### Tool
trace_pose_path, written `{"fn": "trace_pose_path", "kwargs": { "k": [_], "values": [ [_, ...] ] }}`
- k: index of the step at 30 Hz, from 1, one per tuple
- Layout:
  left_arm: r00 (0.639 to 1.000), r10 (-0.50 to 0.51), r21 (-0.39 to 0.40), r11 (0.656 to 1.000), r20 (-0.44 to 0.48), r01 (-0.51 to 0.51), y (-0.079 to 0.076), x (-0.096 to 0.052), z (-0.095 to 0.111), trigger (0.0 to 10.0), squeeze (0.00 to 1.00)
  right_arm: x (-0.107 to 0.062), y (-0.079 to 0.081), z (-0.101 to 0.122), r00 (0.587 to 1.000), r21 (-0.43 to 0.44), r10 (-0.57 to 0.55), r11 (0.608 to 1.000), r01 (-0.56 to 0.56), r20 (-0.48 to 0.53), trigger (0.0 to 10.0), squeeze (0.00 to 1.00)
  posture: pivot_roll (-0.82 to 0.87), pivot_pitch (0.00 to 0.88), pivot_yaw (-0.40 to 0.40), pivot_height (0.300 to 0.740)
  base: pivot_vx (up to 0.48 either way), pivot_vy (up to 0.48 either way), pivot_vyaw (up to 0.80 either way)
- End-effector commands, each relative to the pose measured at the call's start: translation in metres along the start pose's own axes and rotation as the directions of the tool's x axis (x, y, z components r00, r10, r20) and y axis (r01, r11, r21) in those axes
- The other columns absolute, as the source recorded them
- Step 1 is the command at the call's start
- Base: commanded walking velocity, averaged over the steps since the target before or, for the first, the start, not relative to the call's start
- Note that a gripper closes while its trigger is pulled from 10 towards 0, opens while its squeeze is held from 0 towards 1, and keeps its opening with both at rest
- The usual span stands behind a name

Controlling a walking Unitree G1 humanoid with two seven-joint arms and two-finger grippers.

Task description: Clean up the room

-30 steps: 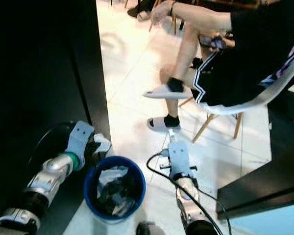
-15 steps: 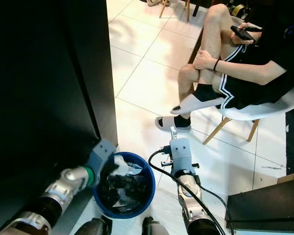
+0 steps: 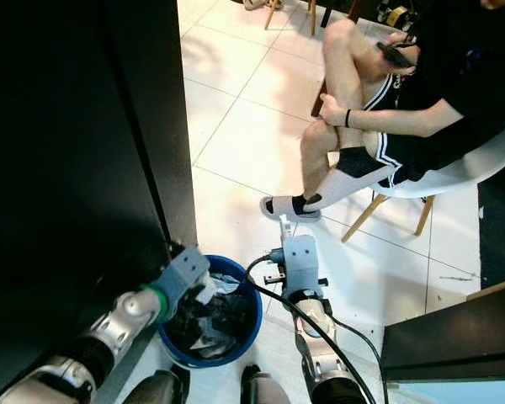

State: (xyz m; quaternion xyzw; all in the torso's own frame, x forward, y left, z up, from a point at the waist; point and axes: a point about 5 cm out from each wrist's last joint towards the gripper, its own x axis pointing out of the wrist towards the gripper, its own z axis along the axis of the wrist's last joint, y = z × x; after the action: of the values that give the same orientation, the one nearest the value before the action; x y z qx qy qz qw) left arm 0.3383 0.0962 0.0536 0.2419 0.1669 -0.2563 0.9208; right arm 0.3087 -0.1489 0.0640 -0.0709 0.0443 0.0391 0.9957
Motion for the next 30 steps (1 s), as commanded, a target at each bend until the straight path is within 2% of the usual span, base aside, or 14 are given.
{"fn": "trace_pose_path", "kwargs": {
  "k": [1, 5, 13, 14, 17, 19, 20, 22, 23, 26, 27, 28, 29, 30],
  "values": [
    [0.998, -0.022, -0.03, 0.999, -0.051, 0.02, -0.003, -0.003, -0.016, 10.0, 1.0, -0.006, -0.002, -0.01, 0.999, 0.01, -0.003, 1.0, 0.004, -0.041, 10.0, 0.0, 0.01, 0.267, 0.013, 0.74, 0.0, 0.0, 0.0],
    [0.996, -0.057, -0.026, 0.998, -0.073, 0.055, -0.006, -0.007, -0.025, 10.0, 1.0, -0.008, -0.003, -0.012, 0.999, 0.013, -0.004, 1.0, 0.005, -0.046, 10.0, 0.0, 0.02, 0.26, 0.014, 0.74, 0.0, 0.0, 0.0],
    [0.997, -0.028, -0.06, 0.998, -0.074, 0.023, -0.007, -0.014, -0.039, 10.0, 1.0, -0.009, 0.0, -0.014, 0.998, 0.021, 0.018, 1.0, -0.016, -0.055, 10.0, 0.0, 0.02, 0.25, 0.014, 0.74, 0.0, 0.0, 0.0],
    [0.999, 0.012, -0.056, 0.998, -0.039, -0.014, -0.004, -0.017, -0.041, 10.0, 0.0, -0.01, 0.005, -0.018, 0.996, 0.041, 0.056, 0.998, -0.053, -0.07, 10.0, 0.0, 0.03, 0.244, 0.012, 0.74, 0.0, 0.0, 0.0],
    [0.996, 0.06, -0.013, 0.998, 0.059, -0.059, 0.002, -0.03, -0.04, 10.0, 0.0, -0.011, 0.016, -0.027, 0.987, 0.075, 0.119, 0.991, -0.112, -0.108, 10.0, 0.0, 0.06, 0.243, 0.008, 0.74, 0.0, 0.0, 0.0],
    [0.991, 0.059, -0.025, 0.998, 0.117, -0.057, 0.006, -0.047, -0.039, 10.0, 0.0, -0.011, 0.024, -0.033, 0.979, 0.099, 0.155, 0.985, -0.143, -0.129, 10.0, 0.0, 0.09, 0.242, 0.01, 0.74, 0.0, 0.0, 0.0],
    [0.991, 0.059, -0.025, 0.998, 0.117, -0.057, 0.006, -0.047, -0.039, 10.0, 0.0, -0.011, 0.024, -0.033, 0.979, 0.099, 0.155, 0.985, -0.143, -0.129, 10.0, 0.0, 0.09, 0.242, 0.01, 0.74, 0.0, 0.0, 0.0],
    [0.987, 0.022, -0.047, 0.999, 0.156, -0.015, 0.007, -0.073, -0.037, 10.0, 0.0, -0.008, 0.032, -0.034, 0.974, 0.103, 0.181, 0.98, -0.168, -0.136, 10.0, 0.0, 0.12, 0.245, 0.01, 0.74, 0.0, 0.0, 0.0],
    [0.987, 0.022, -0.047, 0.999, 0.156, -0.015, 0.007, -0.073, -0.037, 10.0, 0.0, -0.008, 0.032, -0.034, 0.974, 0.103, 0.181, 0.98, -0.168, -0.136, 10.0, 0.0, 0.12, 0.245, 0.01, 0.74, 0.0, 0.0, 0.0],
    [0.984, 0.019, -0.091, 0.996, 0.178, -0.003, 0.009, -0.101, -0.033, 10.0, 0.0, -0.002, 0.041, -0.035, 0.967, 0.09, 0.205, 0.977, -0.193, -0.151, 10.0, 0.0, 0.18, 0.253, 0.003, 0.74, 0.0, 0.0, 0.0],
    [0.983, 0.035, -0.103, 0.995, 0.181, -0.017, 0.01, -0.106, -0.032, 10.0, 0.0, -0.001, 0.043, -0.034, 0.965, 0.091, 0.211, 0.976, -0.199, -0.154, 10.0, 0.43, 0.18, 0.253, 0.003, 0.74, 0.0, 0.0, 0.0],
    [0.983, 0.035, -0.103, 0.995, 0.181, -0.017, 0.01, -0.106, -0.032, 10.0, 0.0, -0.001, 0.043, -0.034, 0.965, 0.091, 0.211, 0.976, -0.199, -0.154, 10.0, 0.43, 0.18, 0.253, 0.003, 0.74, 0.0, 0.0, 0.0],
    [0.982, 0.053, -0.12, 0.992, 0.183, -0.031, 0.012, -0.11, -0.031, 10.0, 0.0, 0.001, 0.046, -0.033, 0.962, 0.108, 0.229, 0.971, -0.214, -0.151, 10.0, 1.0, 0.19, 0.254, -0.002, 0.74, 0.0, 0.0, 0.0],
    [0.982, 0.053, -0.12, 0.992, 0.183, -0.031, 0.012, -0.11, -0.031, 10.0, 0.0, 0.001, 0.046, -0.033, 0.962, 0.108, 0.229, 0.971, -0.214, -0.151, 10.0, 1.0, 0.19, 0.254, -0.002, 0.74, 0.0, 0.0, 0.0]
  ]
}}
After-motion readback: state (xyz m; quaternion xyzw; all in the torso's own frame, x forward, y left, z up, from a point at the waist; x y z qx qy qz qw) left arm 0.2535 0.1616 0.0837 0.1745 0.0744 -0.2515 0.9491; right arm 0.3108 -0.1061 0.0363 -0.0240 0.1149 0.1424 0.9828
